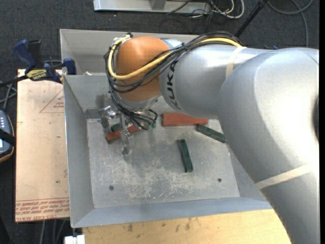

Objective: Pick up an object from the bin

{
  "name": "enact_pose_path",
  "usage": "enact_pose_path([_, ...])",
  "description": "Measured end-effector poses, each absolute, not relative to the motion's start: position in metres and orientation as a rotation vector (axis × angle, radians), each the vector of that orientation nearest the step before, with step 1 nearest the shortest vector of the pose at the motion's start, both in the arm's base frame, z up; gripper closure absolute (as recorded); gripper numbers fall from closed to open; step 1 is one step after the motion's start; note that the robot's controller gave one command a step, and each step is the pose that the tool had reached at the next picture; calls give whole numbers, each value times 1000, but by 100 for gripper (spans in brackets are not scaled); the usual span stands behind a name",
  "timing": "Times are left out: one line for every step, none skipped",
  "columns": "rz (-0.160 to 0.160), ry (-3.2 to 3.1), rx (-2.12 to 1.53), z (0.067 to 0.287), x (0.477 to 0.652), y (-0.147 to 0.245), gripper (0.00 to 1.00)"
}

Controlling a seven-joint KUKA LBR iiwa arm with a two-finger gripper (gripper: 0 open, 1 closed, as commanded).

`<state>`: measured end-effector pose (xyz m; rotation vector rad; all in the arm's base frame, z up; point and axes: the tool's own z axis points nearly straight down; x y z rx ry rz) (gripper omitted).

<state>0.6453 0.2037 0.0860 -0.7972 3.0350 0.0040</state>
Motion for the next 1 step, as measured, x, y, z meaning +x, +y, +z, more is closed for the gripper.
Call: enact_pose_path([4,3036,-797,86,645,204,100])
